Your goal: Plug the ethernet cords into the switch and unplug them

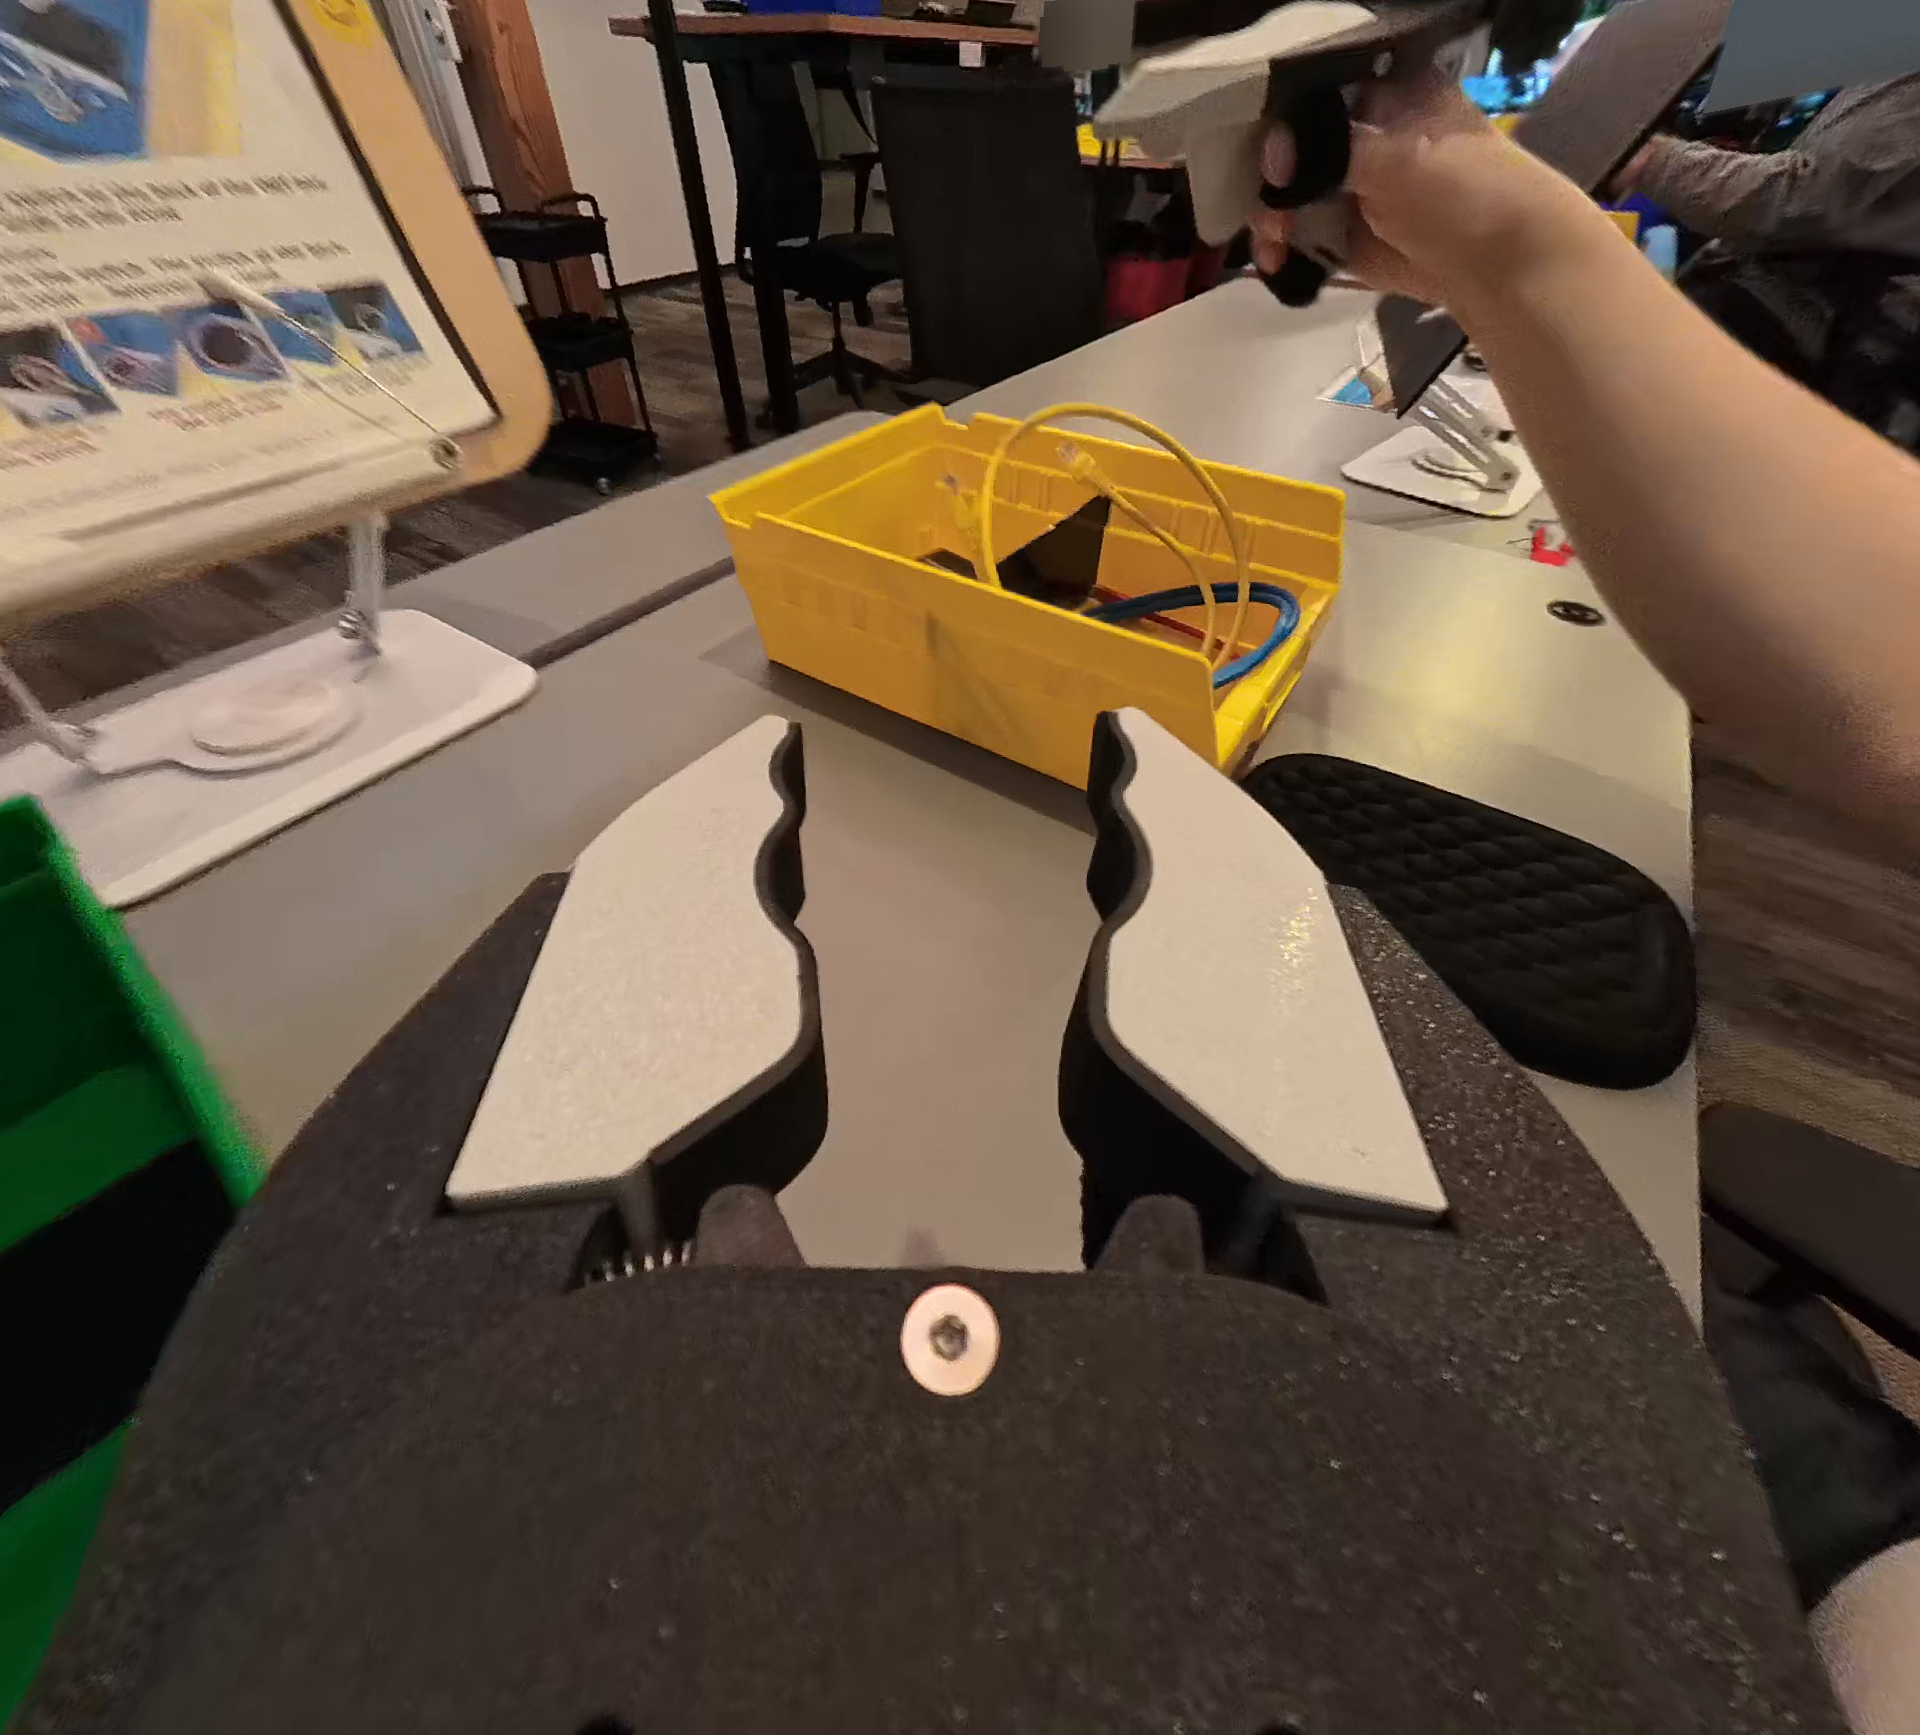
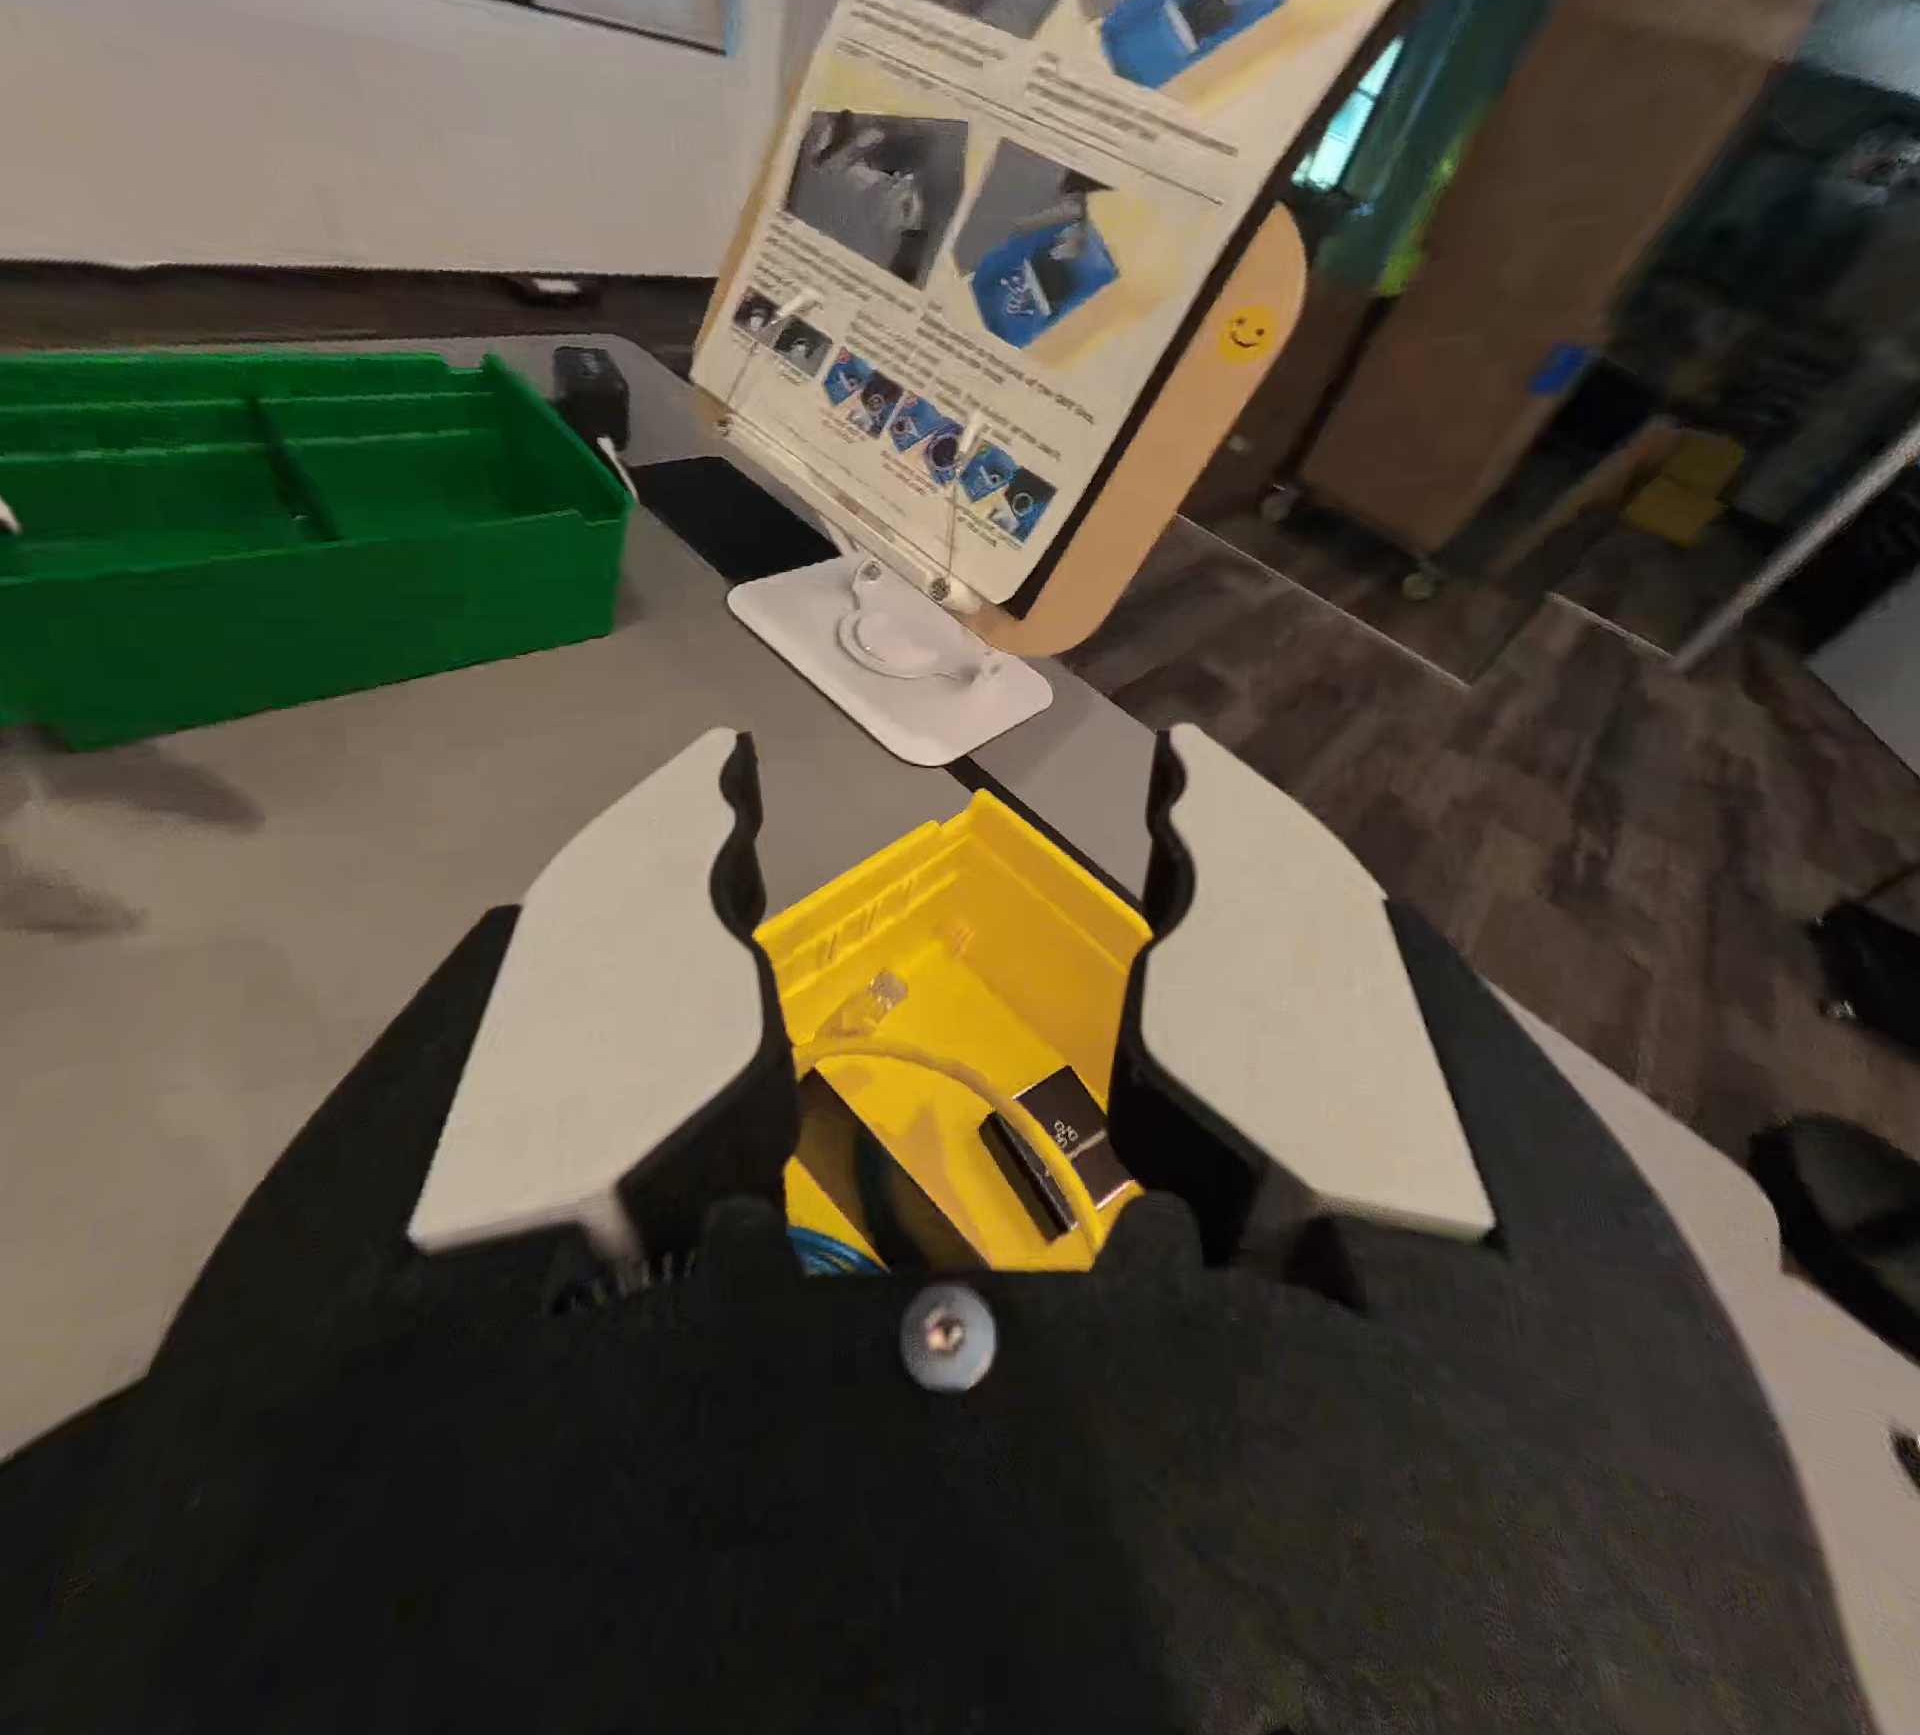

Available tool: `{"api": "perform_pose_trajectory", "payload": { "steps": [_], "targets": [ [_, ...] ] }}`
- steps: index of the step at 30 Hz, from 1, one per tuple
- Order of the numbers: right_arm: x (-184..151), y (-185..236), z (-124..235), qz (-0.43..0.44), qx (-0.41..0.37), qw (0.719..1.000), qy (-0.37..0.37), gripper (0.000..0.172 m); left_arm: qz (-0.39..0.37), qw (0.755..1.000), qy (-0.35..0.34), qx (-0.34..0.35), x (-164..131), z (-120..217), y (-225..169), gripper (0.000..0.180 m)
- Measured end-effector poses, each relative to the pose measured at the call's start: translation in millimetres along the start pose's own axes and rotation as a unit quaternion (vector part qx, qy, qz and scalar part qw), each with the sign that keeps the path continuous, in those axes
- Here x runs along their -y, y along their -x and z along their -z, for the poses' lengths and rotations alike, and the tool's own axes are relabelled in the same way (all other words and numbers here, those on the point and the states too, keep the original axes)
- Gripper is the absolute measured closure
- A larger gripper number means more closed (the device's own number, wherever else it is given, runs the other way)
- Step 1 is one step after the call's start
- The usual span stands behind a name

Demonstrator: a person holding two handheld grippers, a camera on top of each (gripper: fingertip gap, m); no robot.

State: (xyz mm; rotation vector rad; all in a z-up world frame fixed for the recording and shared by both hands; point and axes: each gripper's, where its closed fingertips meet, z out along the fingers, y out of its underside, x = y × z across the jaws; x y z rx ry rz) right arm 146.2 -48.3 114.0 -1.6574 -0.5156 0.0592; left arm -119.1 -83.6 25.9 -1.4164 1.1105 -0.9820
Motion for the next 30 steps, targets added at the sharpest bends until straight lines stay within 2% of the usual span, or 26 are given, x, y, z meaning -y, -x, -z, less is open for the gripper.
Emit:
{"api": "perform_pose_trajectory", "payload": {
  "steps": [2, 5, 8, 10, 12, 14, 16, 17, 18, 20, 22, 23, 25, 27, 30],
  "targets": [
    [-5, -6, 3, 0.002, -0.041, 0.999, 0.024, 0.109, -0.02, 1.0, -0.007, 0.014, 21, 13, 9, 0.128],
    [5, -32, 11, 0.033, -0.14, 0.989, 0.033, 0.114, -0.055, 0.997, -0.028, 0.044, 57, 39, 28, 0.13],
    [25, -50, 26, -0.028, -0.156, 0.987, 0.002, 0.111, -0.08, 0.992, -0.033, 0.087, 94, 65, 65, 0.124],
    [26, -67, 42, -0.063, -0.191, 0.98, -0.011, 0.11, -0.086, 0.988, -0.039, 0.123, 124, 82, 98, 0.121],
    [5, -88, 62, -0.093, -0.26, 0.961, 0.015, 0.113, -0.079, 0.981, -0.056, 0.17, 152, 102, 133, 0.12],
    [-30, -95, 78, -0.135, -0.297, 0.943, 0.06, 0.114, -0.067, 0.964, -0.052, 0.252, 163, 126, 174, 0.117],
    [-66, -96, 84, -0.163, -0.293, 0.936, 0.111, 0.118, -0.046, 0.938, -0.028, 0.342, 155, 150, 209, 0.116],
    [-88, -98, 90, -0.19, -0.298, 0.922, 0.158, 0.117, -0.027, 0.929, -0.016, 0.37, 146, 158, 222, 0.116],
    [-108, -98, 96, -0.213, -0.298, 0.909, 0.2, 0.118, -0.002, 0.924, -0.007, 0.382, 134, 162, 232, 0.116],
    [-139, -89, 98, -0.241, -0.264, 0.9, 0.249, 0.124, 0.038, 0.926, 0.023, 0.375, 109, 156, 248, 0.113],
    [-172, -80, 105, -0.267, -0.25, 0.876, 0.315, 0.131, 0.068, 0.918, 0.103, 0.378, 77, 152, 266, 0.101],
    [-187, -74, 108, -0.279, -0.239, 0.864, 0.345, 0.134, 0.085, 0.909, 0.145, 0.381, 61, 154, 272, 0.101],
    [-208, -58, 108, -0.308, -0.2, 0.849, 0.379, 0.134, 0.112, 0.908, 0.174, 0.365, 41, 152, 280, 0.099],
    [-215, -54, 105, -0.317, -0.186, 0.85, 0.377, 0.134, 0.133, 0.906, 0.171, 0.365, 32, 158, 288, 0.099],
    [-216, -51, 101, -0.336, -0.172, 0.85, 0.367, 0.134, 0.155, 0.88, 0.198, 0.403, 12, 182, 303, 0.099]
  ]
}}
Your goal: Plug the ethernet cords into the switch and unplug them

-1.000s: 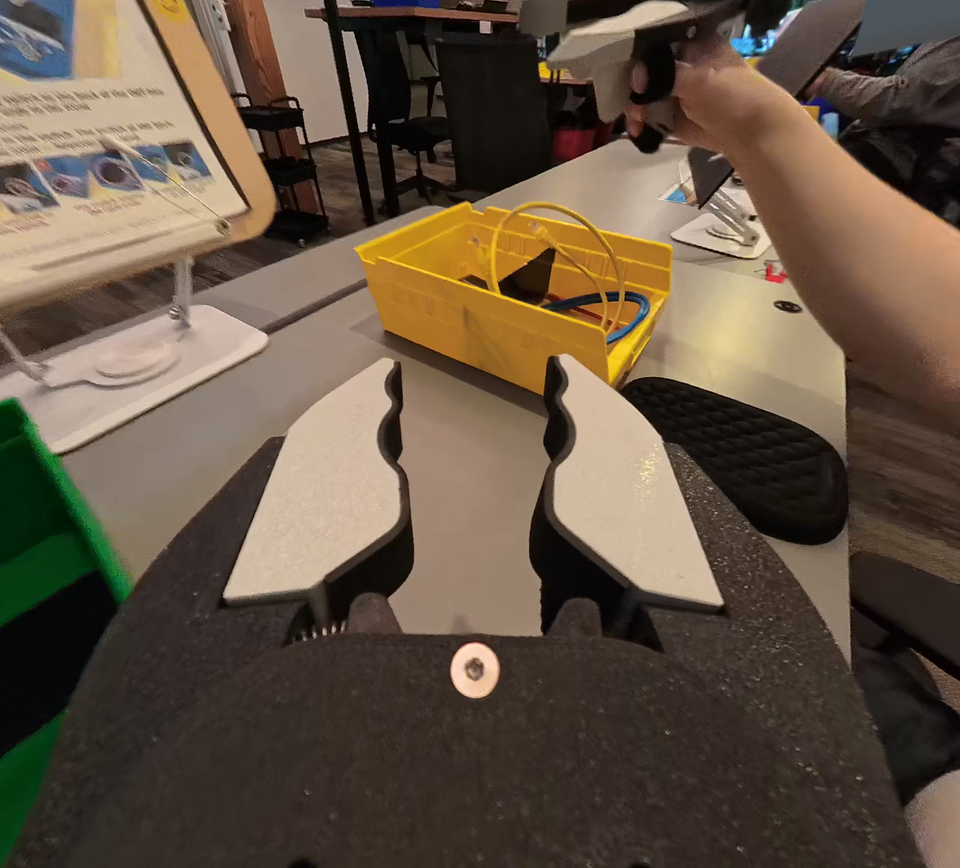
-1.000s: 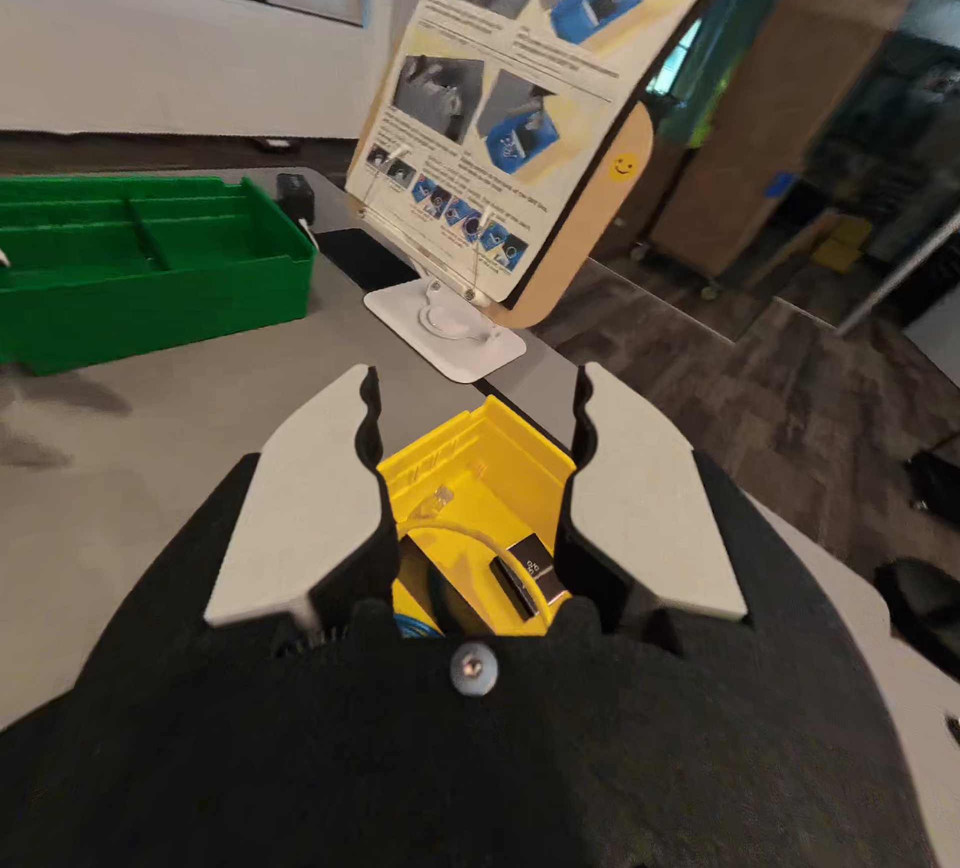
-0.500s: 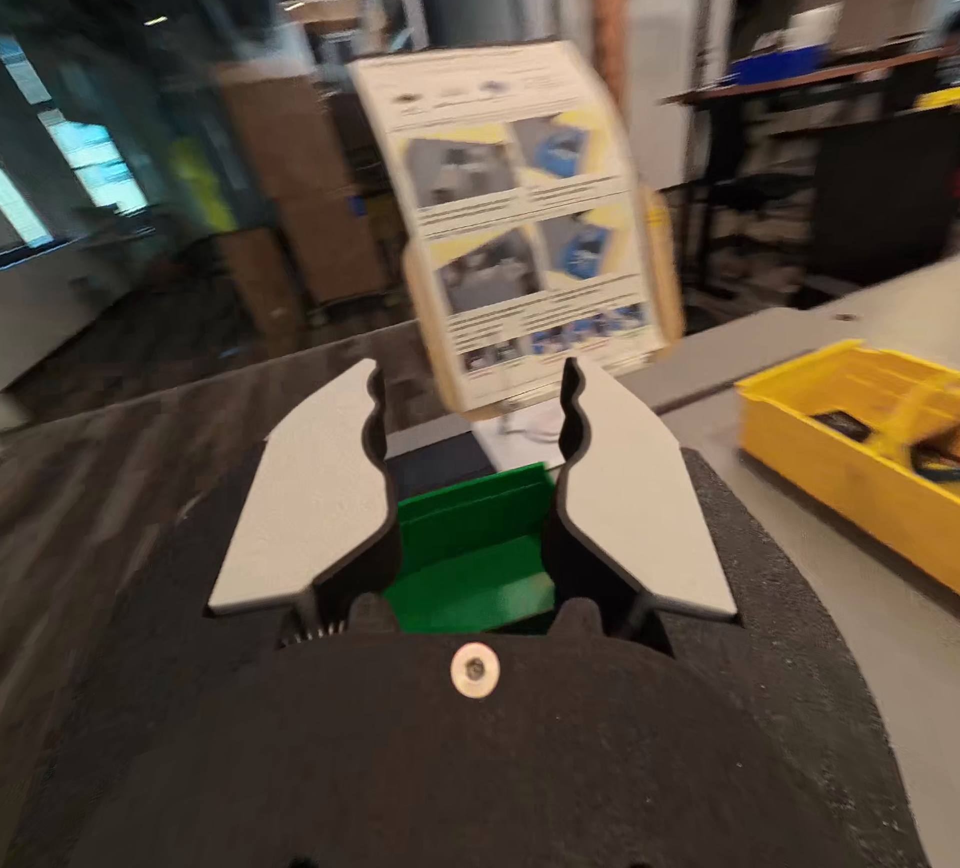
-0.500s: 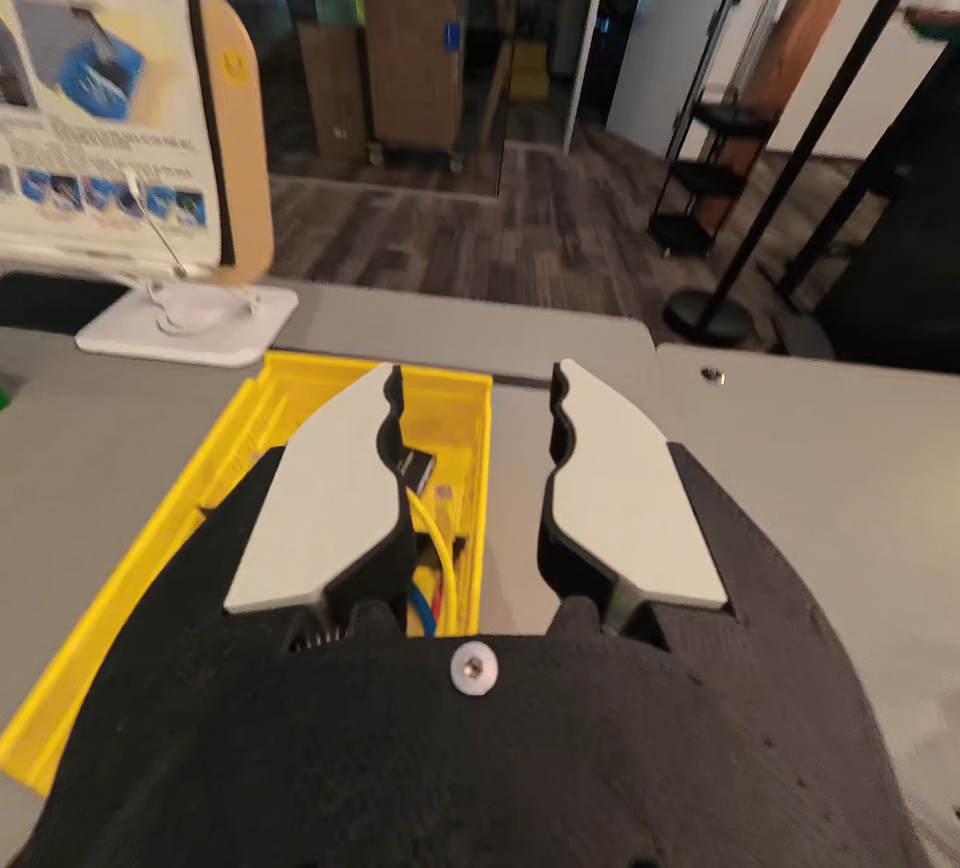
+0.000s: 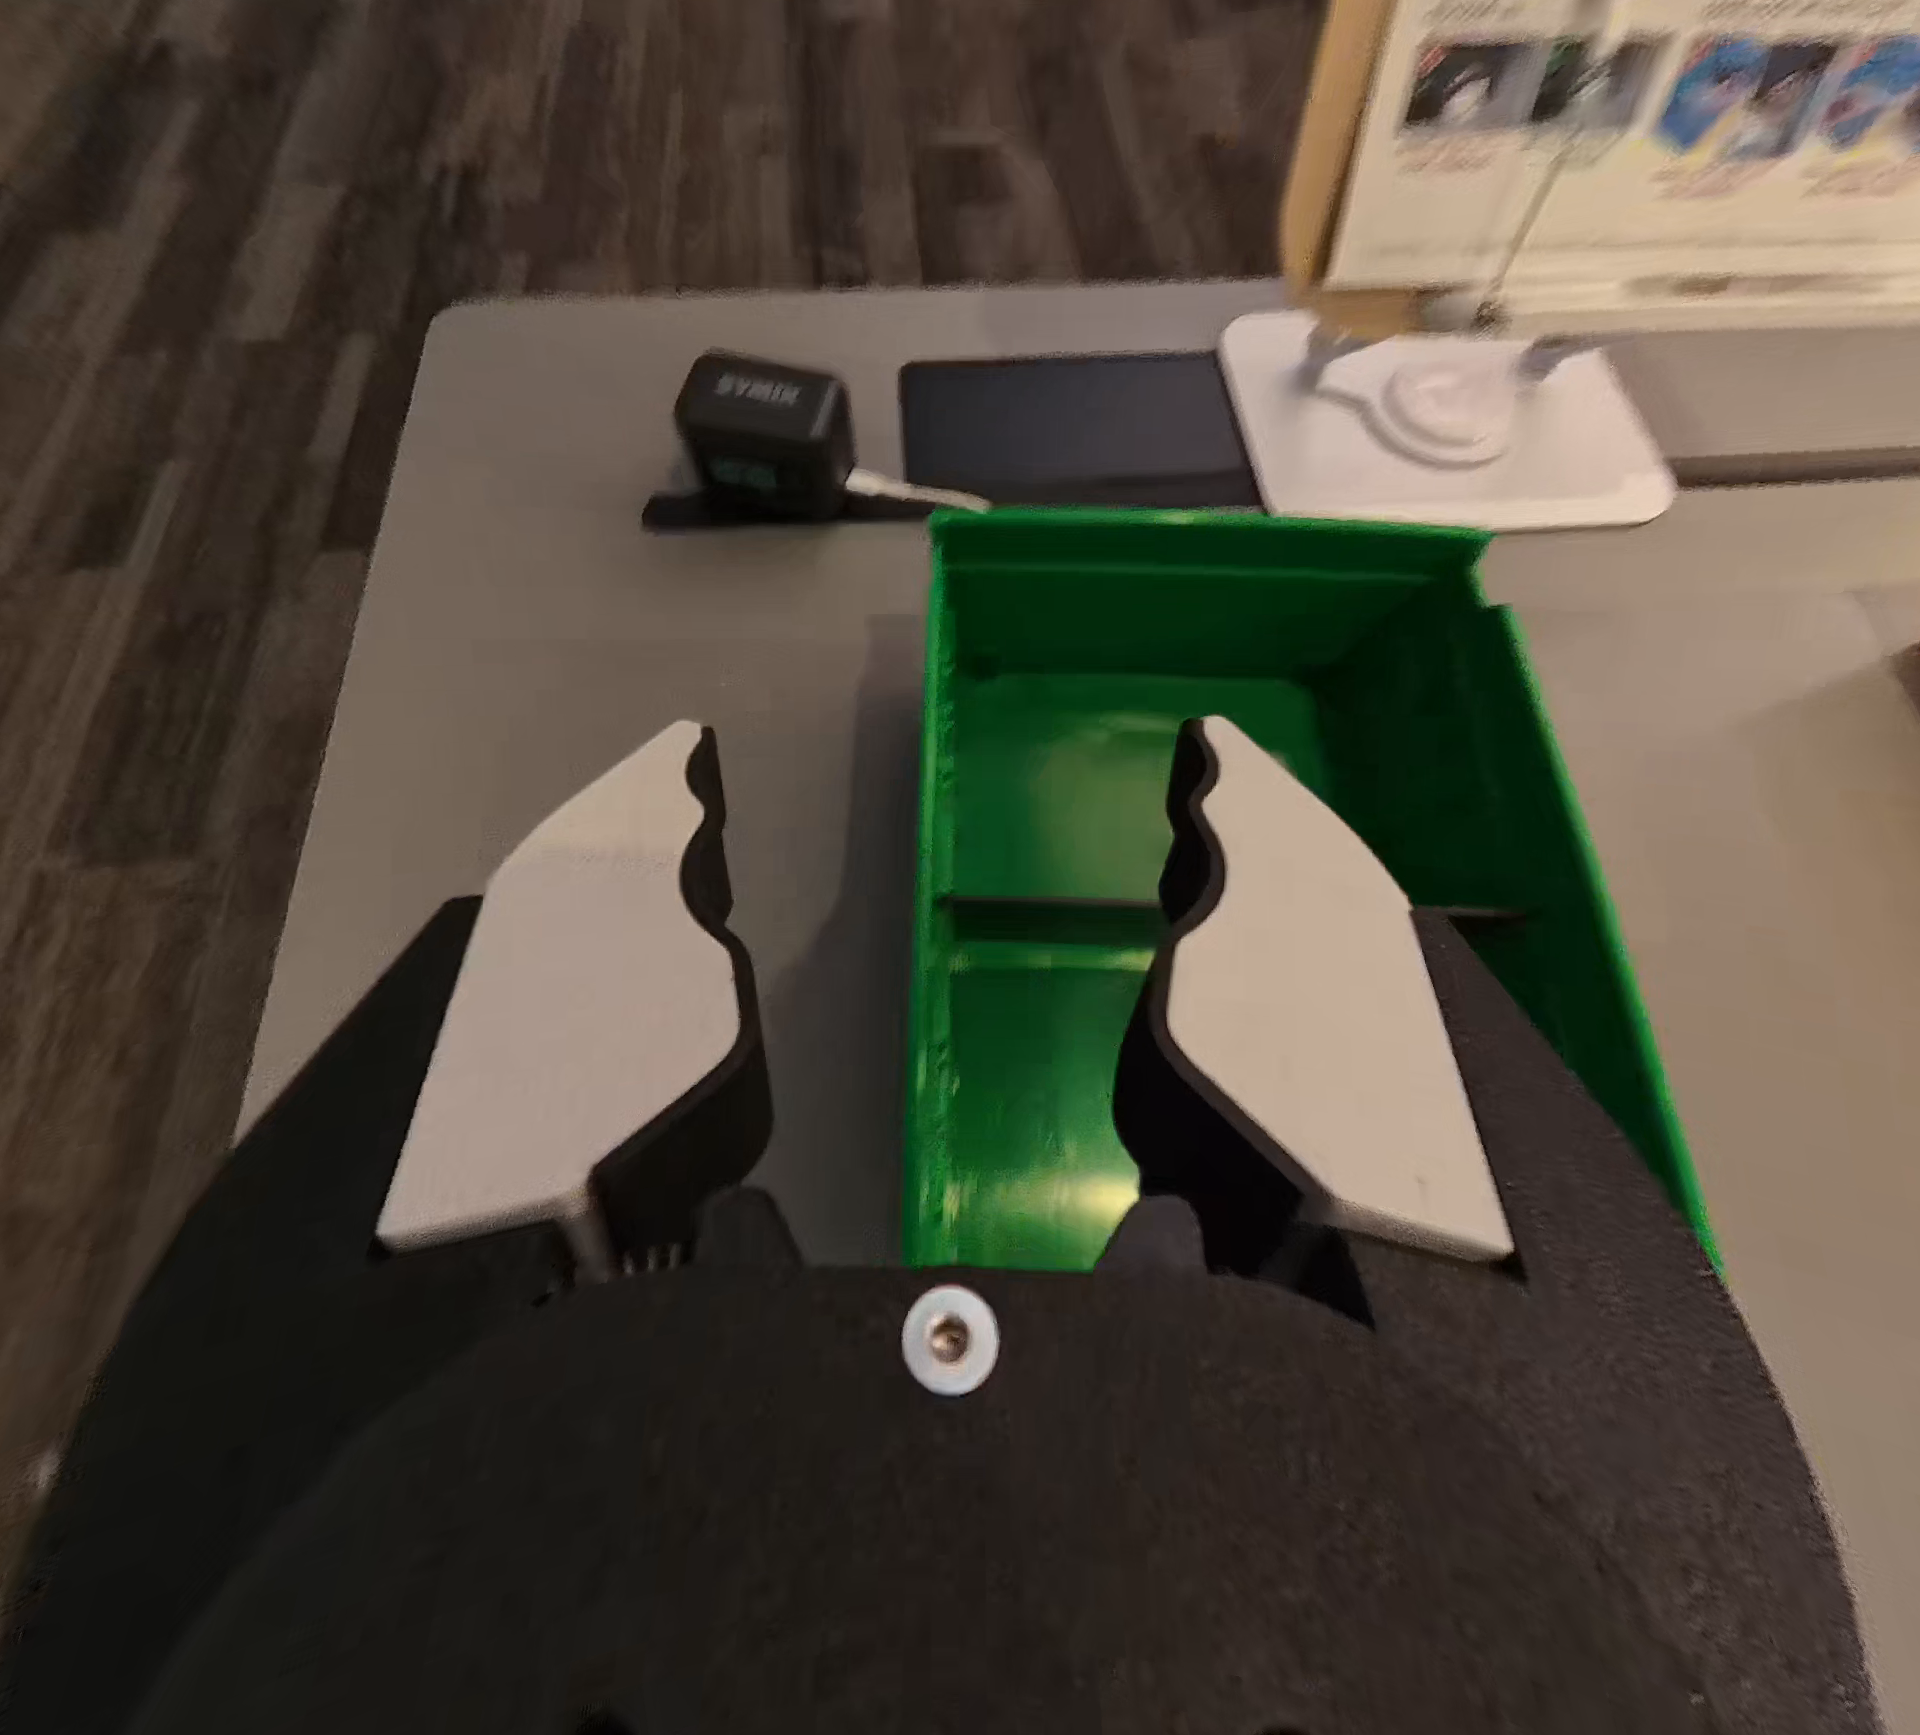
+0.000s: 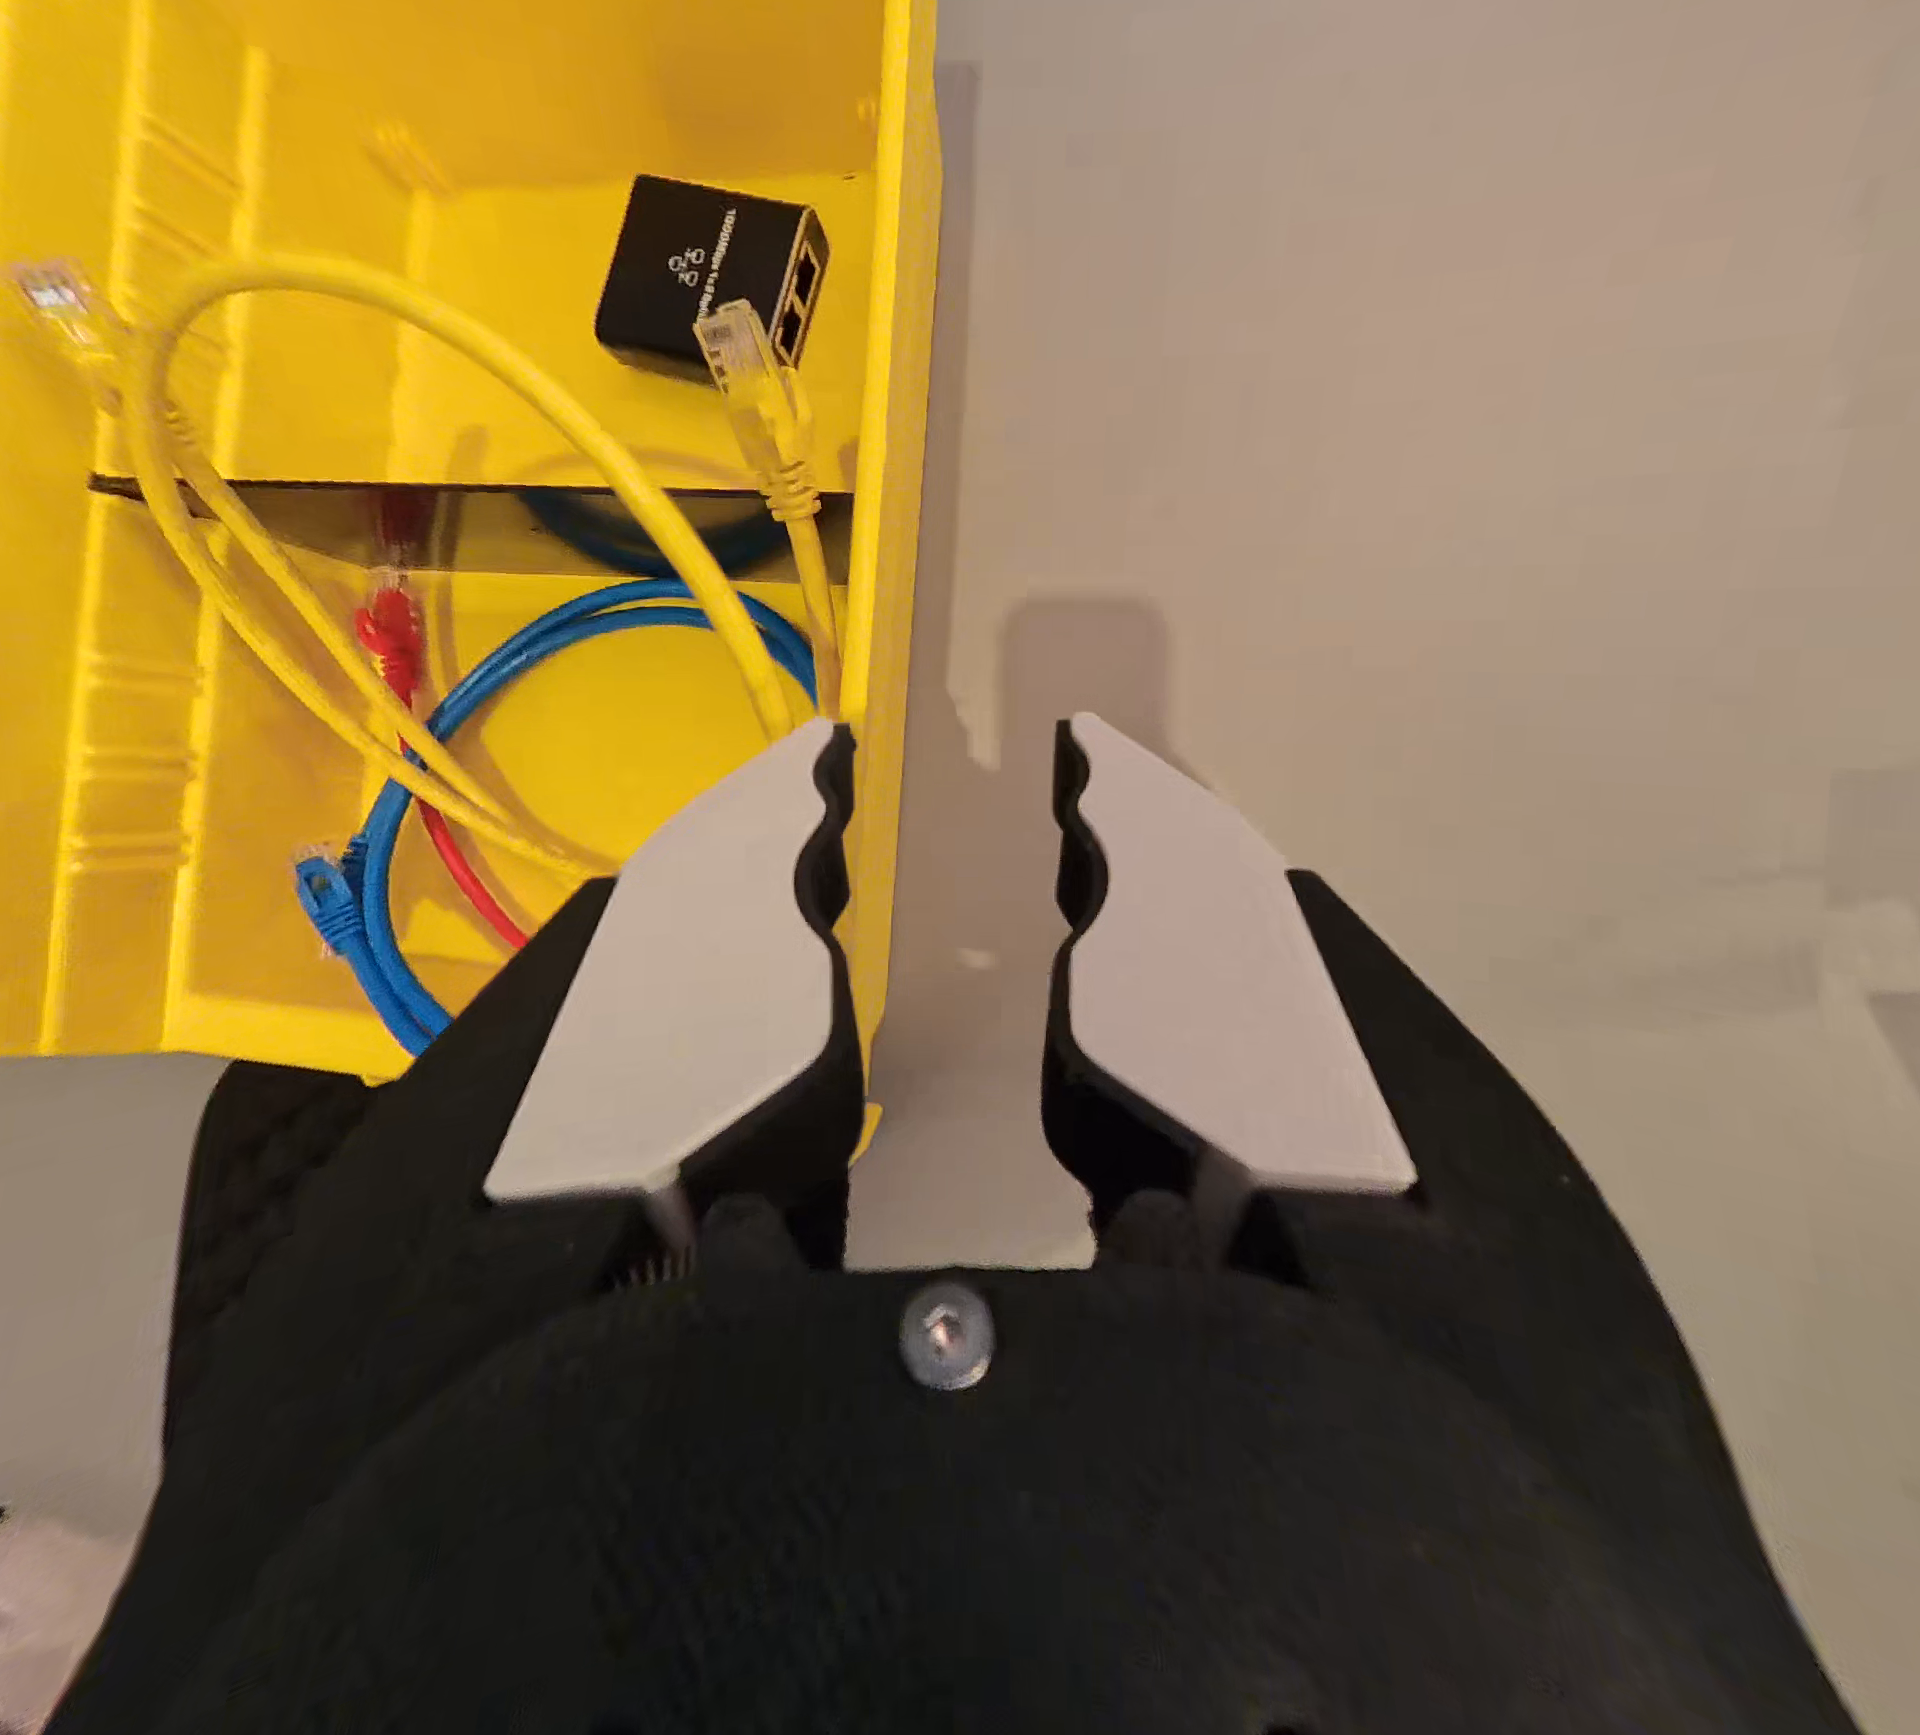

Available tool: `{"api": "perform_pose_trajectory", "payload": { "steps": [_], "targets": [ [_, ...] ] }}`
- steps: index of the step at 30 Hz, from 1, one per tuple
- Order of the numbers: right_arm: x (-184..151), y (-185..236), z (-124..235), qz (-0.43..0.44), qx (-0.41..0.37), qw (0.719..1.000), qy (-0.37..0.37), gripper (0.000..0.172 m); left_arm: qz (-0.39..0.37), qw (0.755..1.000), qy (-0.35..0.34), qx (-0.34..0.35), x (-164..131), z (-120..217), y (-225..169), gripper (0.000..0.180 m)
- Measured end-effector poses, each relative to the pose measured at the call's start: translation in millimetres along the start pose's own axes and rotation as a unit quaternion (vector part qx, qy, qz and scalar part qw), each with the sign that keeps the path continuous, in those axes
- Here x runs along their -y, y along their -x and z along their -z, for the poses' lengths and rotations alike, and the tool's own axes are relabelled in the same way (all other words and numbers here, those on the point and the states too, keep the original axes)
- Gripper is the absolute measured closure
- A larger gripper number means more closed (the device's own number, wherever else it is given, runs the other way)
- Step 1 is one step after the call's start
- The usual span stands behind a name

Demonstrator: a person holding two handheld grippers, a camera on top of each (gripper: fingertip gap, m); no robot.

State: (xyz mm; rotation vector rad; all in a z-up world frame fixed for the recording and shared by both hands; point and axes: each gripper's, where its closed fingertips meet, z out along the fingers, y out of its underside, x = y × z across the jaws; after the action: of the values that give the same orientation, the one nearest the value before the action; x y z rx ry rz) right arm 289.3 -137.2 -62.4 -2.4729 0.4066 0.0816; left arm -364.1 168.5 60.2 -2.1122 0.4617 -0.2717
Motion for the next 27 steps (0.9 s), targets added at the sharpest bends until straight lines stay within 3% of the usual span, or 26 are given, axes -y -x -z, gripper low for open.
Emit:
{"api": "perform_pose_trajectory", "payload": {
  "steps": [7, 12, 14, 17, 23, 27],
  "targets": [
    [-11, 12, -1, -0.027, 0.033, 0.998, 0.042, 0.136, 0.006, 0.98, 0.199, 0.028, -81, -16, 28, 0.105],
    [-31, 11, -13, -0.042, 0.031, 0.993, 0.106, 0.138, 0.029, 0.967, 0.254, 0.024, -109, -27, 40, 0.114],
    [-33, 24, -17, -0.046, 0.073, 0.989, 0.118, 0.163, 0.036, 0.959, 0.282, 0.009, -122, -30, 38, 0.121],
    [-33, 25, -20, -0.022, 0.055, 0.99, 0.131, 0.164, 0.052, 0.952, 0.3, -0.031, -130, -35, 28, 0.136],
    [-33, 47, -24, -0.012, 0.08, 0.984, 0.161, 0.164, 0.055, 0.934, 0.351, -0.04, -150, -44, 23, 0.139],
    [-32, 64, -28, 0.021, 0.059, 0.979, 0.196, 0.164, 0.066, 0.924, 0.371, -0.062, -158, -49, 15, 0.15]
  ]
}}
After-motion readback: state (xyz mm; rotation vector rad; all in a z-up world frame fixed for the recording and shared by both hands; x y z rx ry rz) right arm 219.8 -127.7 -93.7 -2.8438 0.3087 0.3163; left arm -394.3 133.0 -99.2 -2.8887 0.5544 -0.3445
